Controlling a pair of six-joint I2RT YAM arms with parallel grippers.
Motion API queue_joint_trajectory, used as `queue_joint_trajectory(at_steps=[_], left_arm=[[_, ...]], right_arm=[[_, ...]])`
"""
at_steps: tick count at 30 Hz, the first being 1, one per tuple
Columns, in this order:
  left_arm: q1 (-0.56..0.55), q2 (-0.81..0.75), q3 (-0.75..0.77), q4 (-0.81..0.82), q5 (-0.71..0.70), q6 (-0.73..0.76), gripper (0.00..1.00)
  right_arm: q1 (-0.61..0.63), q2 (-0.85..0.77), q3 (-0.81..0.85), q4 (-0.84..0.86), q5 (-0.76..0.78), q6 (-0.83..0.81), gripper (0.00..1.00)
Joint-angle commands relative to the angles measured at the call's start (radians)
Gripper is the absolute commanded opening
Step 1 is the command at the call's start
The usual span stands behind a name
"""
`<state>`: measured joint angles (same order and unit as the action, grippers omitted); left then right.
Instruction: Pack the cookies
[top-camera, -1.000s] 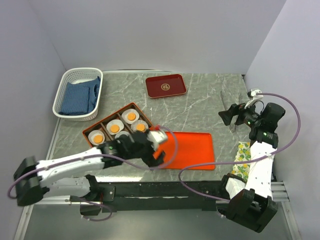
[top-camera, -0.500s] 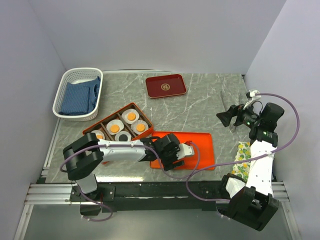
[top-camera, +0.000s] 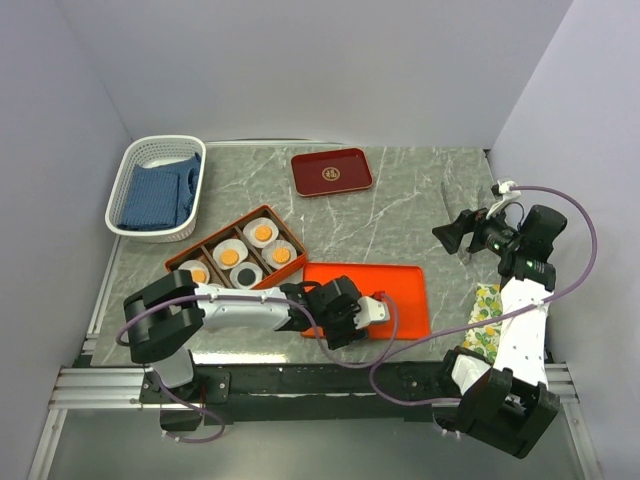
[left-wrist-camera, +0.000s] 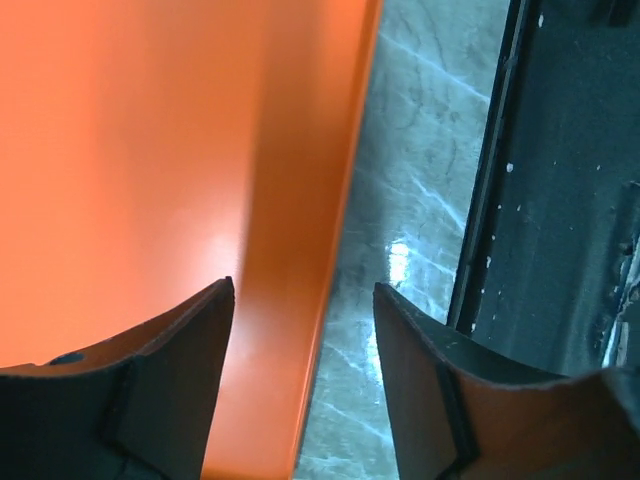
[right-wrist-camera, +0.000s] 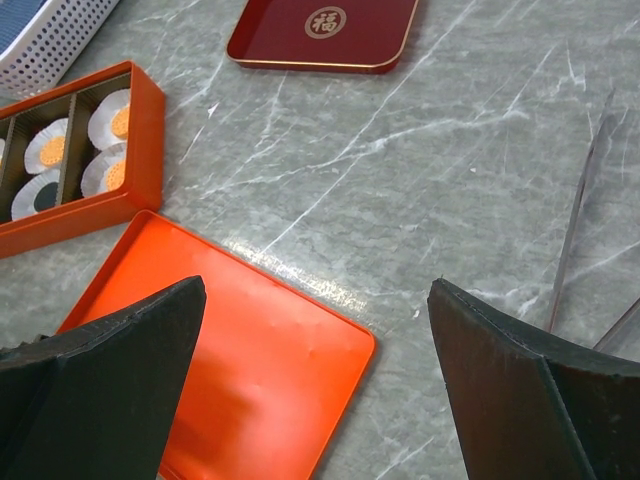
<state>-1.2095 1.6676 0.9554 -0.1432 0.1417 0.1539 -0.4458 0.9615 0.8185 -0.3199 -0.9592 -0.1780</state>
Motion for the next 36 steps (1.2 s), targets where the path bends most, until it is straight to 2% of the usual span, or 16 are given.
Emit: queue_joint_trajectory(at_steps=[1,3,4,7,9,10,12,13,18,24,36], left_arm=[[-0.044,0.046,0.009,0.016,-0.039,-0.013,0.61],[-0.058,0.060,0.017,0.016,-0.089,-0.011,0.59],[-0.061,0.066,0.023,0.016,-0.118,-0.010,0.50],[-0.068,0.090,0.034,-0.002,-0.195,-0.014,0.35],[-0.079,0.093,0.032,0.001,-0.252,-0.011,0.28],[-0.082,0.093,0.025,0.002,-0.270,-0.013,0.19],[-0.087,0.084,0.017,0.007,-0.295,-0.014,0.10],[-0.088,0.077,0.007,0.008,-0.295,-0.016,0.03],[-0.087,-0.035,-0.021,0.024,-0.248,-0.042,0.01],[-0.021,-0.201,-0.010,0.020,-0.081,-0.123,0.01],[0.272,-0.477,-0.010,0.028,0.275,-0.396,0.01]], right_arm=[[-0.005,0.011,0.042,0.005,-0.010,-0.014,1.00],[-0.005,0.014,0.044,0.004,-0.010,-0.014,1.00],[-0.004,0.016,0.045,0.004,-0.012,-0.014,1.00],[-0.004,0.017,0.047,0.001,-0.012,-0.014,1.00],[-0.004,0.017,0.045,0.002,-0.013,-0.012,1.00],[-0.005,0.017,0.047,0.001,-0.013,-0.014,1.00],[-0.005,0.017,0.047,0.001,-0.015,-0.014,1.00],[-0.005,0.017,0.047,0.001,-0.015,-0.014,1.00],[-0.005,0.022,0.050,-0.002,-0.016,-0.014,1.00],[-0.005,0.017,0.059,-0.021,-0.003,-0.034,1.00],[-0.004,0.023,0.067,-0.045,-0.035,-0.064,1.00]])
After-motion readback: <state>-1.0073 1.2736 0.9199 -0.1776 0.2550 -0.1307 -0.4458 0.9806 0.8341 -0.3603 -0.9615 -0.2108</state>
